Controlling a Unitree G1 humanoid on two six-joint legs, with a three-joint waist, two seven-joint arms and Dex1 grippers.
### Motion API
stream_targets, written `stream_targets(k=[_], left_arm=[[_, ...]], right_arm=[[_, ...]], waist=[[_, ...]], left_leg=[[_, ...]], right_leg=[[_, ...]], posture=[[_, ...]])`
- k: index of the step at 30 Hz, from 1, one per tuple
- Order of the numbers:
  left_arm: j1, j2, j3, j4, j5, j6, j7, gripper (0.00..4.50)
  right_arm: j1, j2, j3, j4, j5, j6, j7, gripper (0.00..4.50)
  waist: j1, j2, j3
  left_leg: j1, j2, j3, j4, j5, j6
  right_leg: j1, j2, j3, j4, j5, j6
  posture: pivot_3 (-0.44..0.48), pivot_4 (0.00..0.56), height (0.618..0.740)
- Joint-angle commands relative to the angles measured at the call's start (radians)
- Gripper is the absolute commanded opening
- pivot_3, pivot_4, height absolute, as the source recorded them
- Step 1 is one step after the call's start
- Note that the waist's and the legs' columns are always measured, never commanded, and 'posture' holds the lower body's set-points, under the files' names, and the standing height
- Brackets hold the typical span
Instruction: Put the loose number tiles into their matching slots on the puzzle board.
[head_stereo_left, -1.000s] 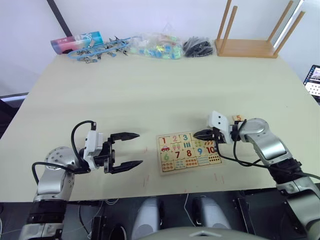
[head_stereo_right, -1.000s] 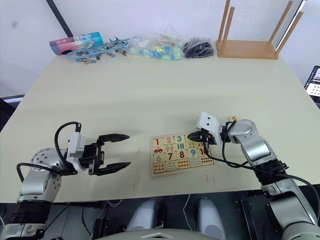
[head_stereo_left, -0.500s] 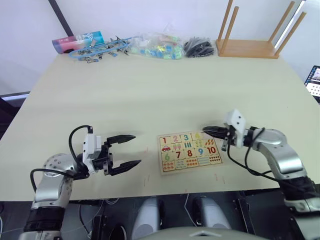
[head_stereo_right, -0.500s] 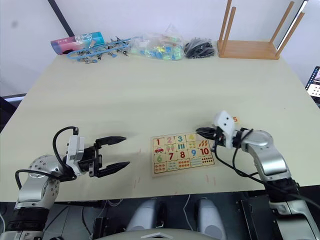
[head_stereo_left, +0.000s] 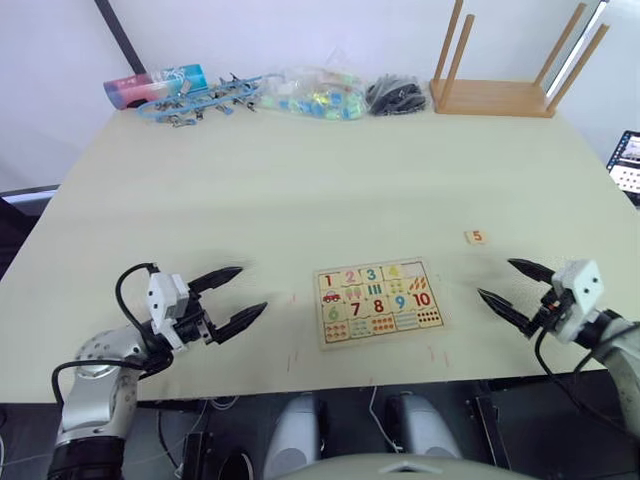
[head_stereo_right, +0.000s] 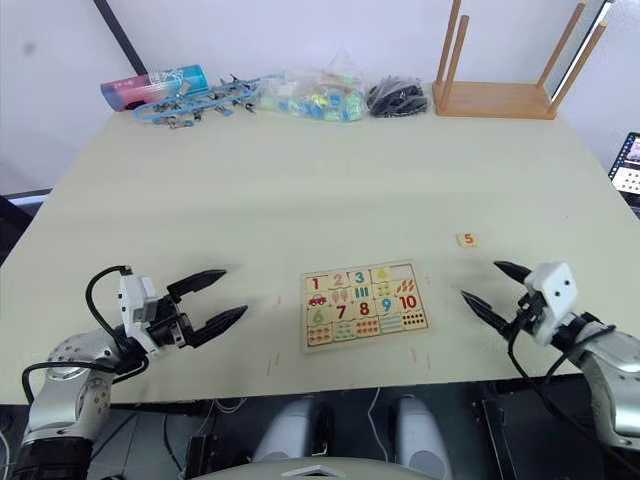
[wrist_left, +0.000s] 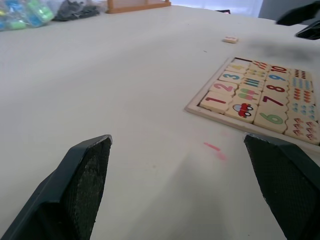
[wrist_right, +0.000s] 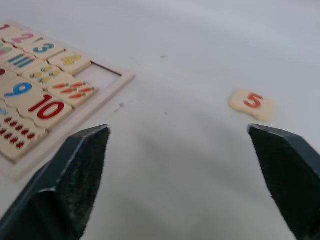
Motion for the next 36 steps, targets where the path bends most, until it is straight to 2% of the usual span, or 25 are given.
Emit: stream_targets(k=[1, 8, 14, 36], left_arm=[[0.05, 0.012, 0.059, -0.059, -0.032, 0.024, 0.029, 4.5], [0.145, -0.007, 0.103, -0.149, -0.056, 0.059, 0.09, 4.5], [0.211, -0.027, 0.13, -0.213, -0.064, 0.073, 0.137, 4.5], [0.188, -0.038, 0.115, -0.212, -0.053, 0.072, 0.146, 4.5]], right_arm=[[0.091, 0.018, -0.097, 0.004, 0.039, -0.091, 0.011, 4.46], [0.214, 0.074, -0.156, -0.02, 0.085, -0.159, -0.006, 4.46], [0.262, 0.12, -0.166, -0.054, 0.101, -0.186, -0.056, 4.46], [0.223, 0.117, -0.127, -0.031, 0.089, -0.195, -0.077, 4.46]], waist=[[0.0, 0.0, 0.0], [-0.001, 0.0, 0.0], [-0.001, 0.0, 0.0], [0.002, 0.0, -0.001]], left_leg=[[0.0, 0.0, 0.0, 0.0, 0.0, 0.0], [0.001, 0.001, 0.001, -0.001, 0.0, 0.0], [0.001, 0.002, 0.001, -0.001, 0.0, 0.0], [0.001, 0.001, 0.001, -0.001, 0.0, 0.0]], right_leg=[[0.0, 0.0, 0.0, 0.0, 0.0, 0.0], [0.0, -0.001, 0.001, -0.001, -0.002, -0.003], [0.0, -0.001, 0.002, -0.001, -0.002, -0.003], [0.0, -0.001, 0.001, -0.001, -0.002, -0.003]], posture=[[0.0, 0.15, 0.737], [0.0, 0.15, 0.737], [0.0, 0.15, 0.737], [0.0, 0.15, 0.737]])
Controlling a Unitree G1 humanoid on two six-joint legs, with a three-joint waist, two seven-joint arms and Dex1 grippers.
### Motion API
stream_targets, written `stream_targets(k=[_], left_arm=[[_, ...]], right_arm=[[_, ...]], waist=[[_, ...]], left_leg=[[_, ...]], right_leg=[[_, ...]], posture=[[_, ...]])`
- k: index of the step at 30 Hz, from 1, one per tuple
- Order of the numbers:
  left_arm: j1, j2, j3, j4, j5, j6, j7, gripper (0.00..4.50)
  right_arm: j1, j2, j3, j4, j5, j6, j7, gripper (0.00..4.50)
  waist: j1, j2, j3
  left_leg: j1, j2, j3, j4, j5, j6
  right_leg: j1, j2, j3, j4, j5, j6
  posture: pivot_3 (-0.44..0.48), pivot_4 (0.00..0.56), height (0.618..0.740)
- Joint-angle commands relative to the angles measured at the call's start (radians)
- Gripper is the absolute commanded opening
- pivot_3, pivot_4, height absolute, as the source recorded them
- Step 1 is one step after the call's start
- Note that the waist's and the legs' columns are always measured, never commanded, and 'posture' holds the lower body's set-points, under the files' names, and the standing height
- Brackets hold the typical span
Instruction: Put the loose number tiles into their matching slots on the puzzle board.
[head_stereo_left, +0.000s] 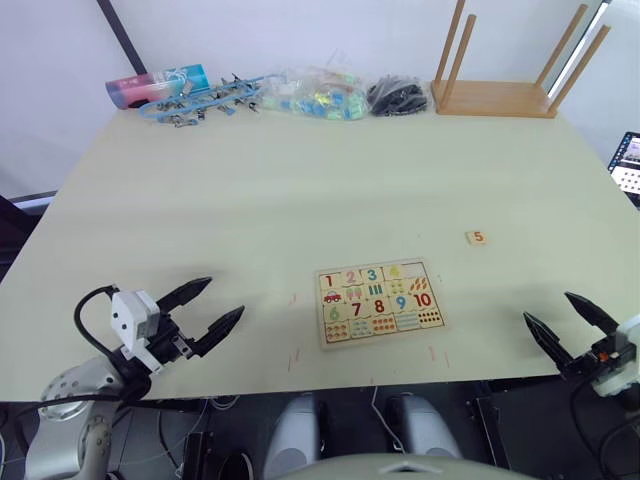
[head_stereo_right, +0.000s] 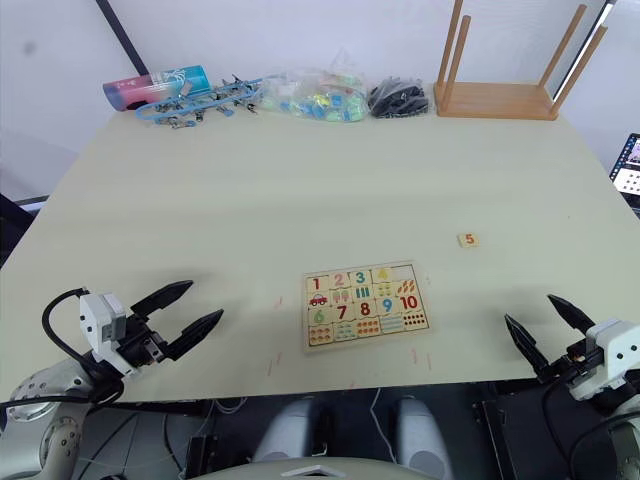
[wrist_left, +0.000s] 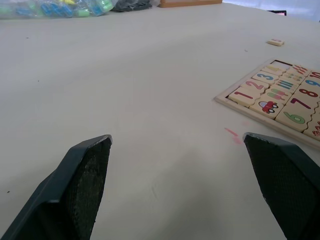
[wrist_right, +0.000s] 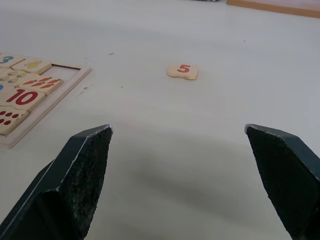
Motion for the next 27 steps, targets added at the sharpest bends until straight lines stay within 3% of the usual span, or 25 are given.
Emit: stream_targets(k=[1, 12, 20, 27], left_arm=[[-0.008, -0.001, 0.003, -0.014, -0.012, -0.01, -0.011, 4.5], [-0.087, 0.039, -0.03, 0.0, -0.014, -0.002, -0.088, 4.5], [-0.209, 0.091, -0.08, 0.092, -0.017, -0.022, -0.247, 4.5], [-0.285, 0.12, -0.116, 0.113, -0.022, -0.014, -0.349, 4.5]], right_arm=[[-0.014, -0.014, -0.006, -0.009, 0.002, -0.022, -0.005, 4.46], [-0.119, -0.003, 0.056, -0.034, -0.019, 0.11, -0.152, 4.46], [-0.346, -0.012, 0.162, -0.033, -0.12, 0.32, -0.372, 4.46], [-0.499, -0.01, 0.235, -0.026, -0.144, 0.532, -0.472, 4.46]], waist=[[0.0, 0.0, 0.0], [-0.001, 0.0, 0.0], [-0.005, 0.0, 0.0], [-0.004, 0.0, 0.0]], left_leg=[[0.0, 0.0, 0.0, 0.0, 0.0, 0.0], [0.0, -0.001, 0.0, 0.0, 0.0, 0.0], [0.0, -0.001, 0.0, 0.0, 0.0, 0.0], [-0.001, -0.002, 0.001, 0.0, 0.0, 0.0]], right_leg=[[0.0, 0.0, 0.0, 0.0, 0.0, 0.0], [0.0, 0.001, 0.0, 0.0, 0.0, 0.0], [0.0, 0.002, 0.0, 0.001, 0.0, 0.0], [0.0, 0.002, 0.0, 0.001, 0.0, 0.0]], posture=[[0.0, 0.15, 0.737], [0.0, 0.15, 0.737], [0.0, 0.15, 0.737], [0.0, 0.15, 0.737]])
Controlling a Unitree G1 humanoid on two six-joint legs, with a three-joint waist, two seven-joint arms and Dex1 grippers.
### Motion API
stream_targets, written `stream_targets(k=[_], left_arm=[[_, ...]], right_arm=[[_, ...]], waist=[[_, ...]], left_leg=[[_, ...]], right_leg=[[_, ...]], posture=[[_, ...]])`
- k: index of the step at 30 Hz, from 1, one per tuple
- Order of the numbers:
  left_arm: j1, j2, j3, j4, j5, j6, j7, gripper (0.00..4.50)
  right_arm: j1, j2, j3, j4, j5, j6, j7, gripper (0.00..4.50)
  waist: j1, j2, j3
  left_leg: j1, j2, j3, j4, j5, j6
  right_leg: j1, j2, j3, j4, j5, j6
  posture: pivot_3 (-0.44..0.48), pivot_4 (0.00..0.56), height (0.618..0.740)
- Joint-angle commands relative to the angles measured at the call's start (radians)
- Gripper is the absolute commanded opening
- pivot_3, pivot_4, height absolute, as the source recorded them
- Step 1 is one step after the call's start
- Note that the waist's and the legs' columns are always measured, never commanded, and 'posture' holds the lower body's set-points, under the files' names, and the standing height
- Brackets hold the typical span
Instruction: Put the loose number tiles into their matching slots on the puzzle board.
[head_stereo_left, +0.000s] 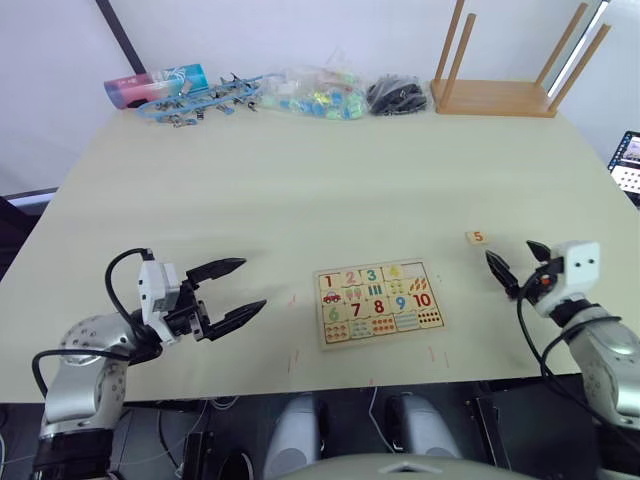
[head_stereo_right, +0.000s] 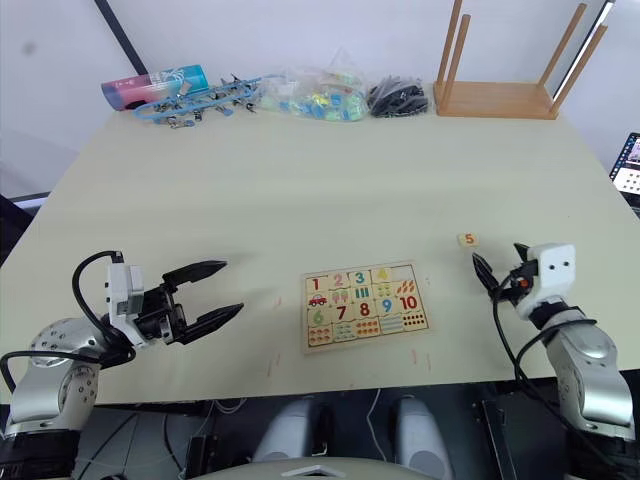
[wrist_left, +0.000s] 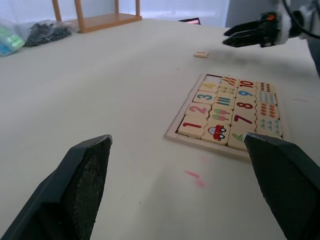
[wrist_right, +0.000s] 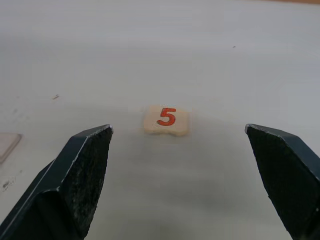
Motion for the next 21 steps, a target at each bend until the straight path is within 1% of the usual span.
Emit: stream_targets(k=[1, 5, 13, 21], left_arm=[[-0.023, 0.022, -0.007, -0.011, -0.024, -0.006, -0.05, 4.5], [-0.053, 0.027, -0.015, 0.001, -0.021, -0.009, -0.086, 4.5], [-0.078, 0.048, -0.011, 0.018, -0.042, -0.009, -0.169, 4.5], [-0.099, 0.048, -0.007, 0.042, -0.053, -0.026, -0.216, 4.5]], right_arm=[[-0.051, -0.012, 0.01, -0.017, -0.016, 0.073, -0.047, 4.46], [-0.112, -0.01, 0.045, 0.028, -0.051, 0.127, -0.075, 4.46], [-0.22, 0.008, 0.069, 0.166, -0.088, 0.134, -0.099, 4.46], [-0.25, 0.034, 0.104, 0.229, -0.129, 0.113, -0.099, 4.46]], waist=[[0.0, 0.0, 0.0], [-0.001, 0.0, 0.0], [-0.004, 0.0, 0.0], [-0.005, 0.0, 0.0]], left_leg=[[0.0, 0.0, 0.0, 0.0, 0.0, 0.0], [0.0, -0.002, 0.0, 0.0, 0.0, 0.0], [0.0, -0.002, 0.0, 0.0, 0.0, 0.0], [0.0, -0.002, 0.0, 0.0, 0.0, 0.0]], right_leg=[[0.0, 0.0, 0.0, 0.0, 0.0, 0.0], [0.0, 0.0, 0.0, 0.0, 0.002, 0.003], [0.0, 0.0, 0.0, 0.0, 0.002, 0.004], [0.0, 0.0, 0.0, 0.0, 0.002, 0.004]], posture=[[0.0, 0.15, 0.737], [0.0, 0.15, 0.737], [0.0, 0.15, 0.737], [0.0, 0.15, 0.737]])
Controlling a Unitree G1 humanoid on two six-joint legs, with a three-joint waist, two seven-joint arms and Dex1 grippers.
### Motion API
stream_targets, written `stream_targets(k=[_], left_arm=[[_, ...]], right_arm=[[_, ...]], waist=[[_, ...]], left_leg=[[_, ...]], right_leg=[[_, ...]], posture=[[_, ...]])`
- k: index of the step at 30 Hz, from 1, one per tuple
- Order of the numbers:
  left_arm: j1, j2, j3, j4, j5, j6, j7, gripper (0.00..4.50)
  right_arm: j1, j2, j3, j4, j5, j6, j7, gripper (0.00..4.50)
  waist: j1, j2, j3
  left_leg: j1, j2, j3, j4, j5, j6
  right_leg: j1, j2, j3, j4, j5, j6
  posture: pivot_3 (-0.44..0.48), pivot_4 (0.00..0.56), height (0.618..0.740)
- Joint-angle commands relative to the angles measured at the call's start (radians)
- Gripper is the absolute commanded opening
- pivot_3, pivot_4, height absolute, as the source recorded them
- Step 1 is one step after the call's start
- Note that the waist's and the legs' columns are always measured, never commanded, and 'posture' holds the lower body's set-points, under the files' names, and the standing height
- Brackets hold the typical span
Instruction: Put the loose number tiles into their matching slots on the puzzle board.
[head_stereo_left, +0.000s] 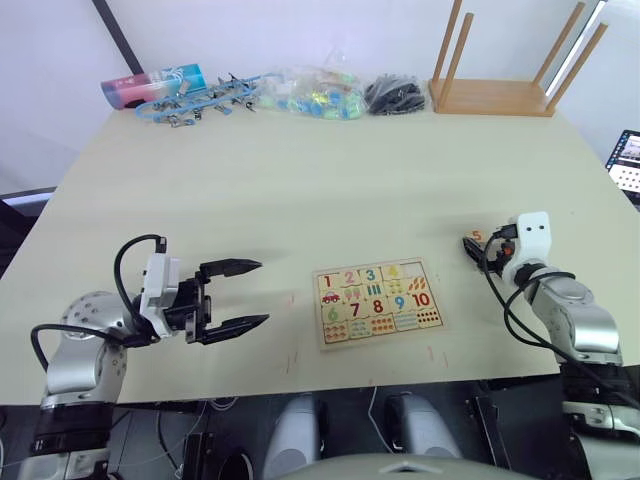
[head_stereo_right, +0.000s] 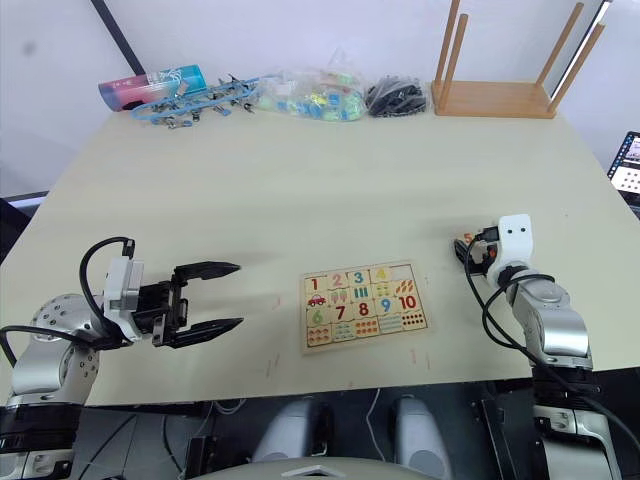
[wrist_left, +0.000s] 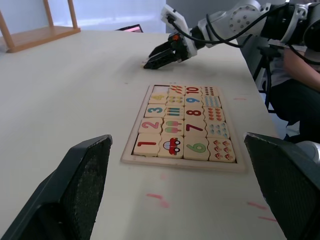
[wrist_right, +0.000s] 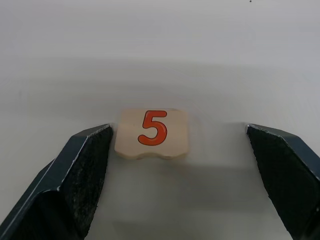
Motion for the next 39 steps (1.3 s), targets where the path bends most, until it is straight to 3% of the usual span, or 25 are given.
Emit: stream_targets(k=[1, 5, 8, 9, 15, 30, 39], left_arm=[[-0.011, 0.01, 0.018, -0.004, -0.022, -0.017, -0.014, 4.5], [-0.014, 0.007, 0.012, -0.005, -0.022, -0.02, -0.015, 4.5], [-0.016, 0.007, 0.009, -0.004, -0.021, -0.02, -0.016, 4.5], [-0.016, 0.007, 0.008, -0.004, -0.02, -0.02, -0.017, 4.5], [-0.018, 0.006, 0.003, -0.008, -0.02, -0.018, -0.021, 4.5], [-0.044, 0.013, -0.016, -0.002, -0.023, -0.004, -0.047, 4.5], [-0.063, 0.014, -0.022, 0.017, -0.019, -0.005, -0.064, 4.5]], right_arm=[[-0.006, 0.007, 0.014, 0.012, -0.019, -0.012, -0.004, 4.46], [0.009, 0.018, 0.016, 0.006, -0.032, -0.013, -0.015, 3.39], [0.025, 0.031, 0.014, -0.017, -0.031, -0.009, -0.026, 1.75], [0.032, 0.04, 0.011, -0.031, -0.026, -0.002, -0.033, 1.48], [0.065, 0.066, 0.006, -0.098, -0.019, 0.016, -0.06, 1.49], [0.382, 0.166, -0.016, -0.652, 0.1, 0.281, -0.156, 1.49], [0.463, 0.206, -0.017, -0.714, 0.11, 0.315, -0.186, 1.49]], waist=[[-0.001, 0.0, 0.0], [-0.001, 0.0, 0.0], [0.001, -0.001, -0.001], [0.002, -0.002, -0.001], [0.001, -0.002, -0.001], [0.004, -0.002, -0.001], [0.003, -0.002, -0.001]], left_leg=[[0.0, 0.0, 0.0, 0.0, 0.0, 0.0], [0.0, 0.0, 0.0, 0.0, 0.0, 0.0], [0.0, 0.001, 0.0, 0.0, 0.0, 0.0], [0.0, 0.001, 0.0, 0.0, 0.0, 0.0], [0.0, 0.002, 0.0, 0.0, 0.0, 0.0], [-0.001, 0.004, -0.002, 0.0, 0.0, 0.0], [0.0, 0.003, -0.001, 0.0, 0.0, 0.0]], right_leg=[[0.0, 0.0, 0.0, 0.0, 0.0, 0.0], [0.0, 0.0, 0.0, 0.0, 0.0, 0.0], [0.0, 0.0, 0.0, 0.0, 0.0, 0.0], [0.0, 0.0, 0.0, 0.0, 0.0, 0.0], [0.0, 0.0, 0.0, 0.0, 0.0, 0.0], [0.0, 0.0, -0.001, 0.0, 0.0, 0.0], [0.0, 0.0, -0.001, 0.0, -0.001, -0.001]], posture=[[0.0, 0.15, 0.737], [0.0, 0.15, 0.737], [0.0, 0.15, 0.737], [0.0, 0.15, 0.737], [0.0, 0.15, 0.737], [0.0, 0.15, 0.737], [0.0, 0.15, 0.737]])
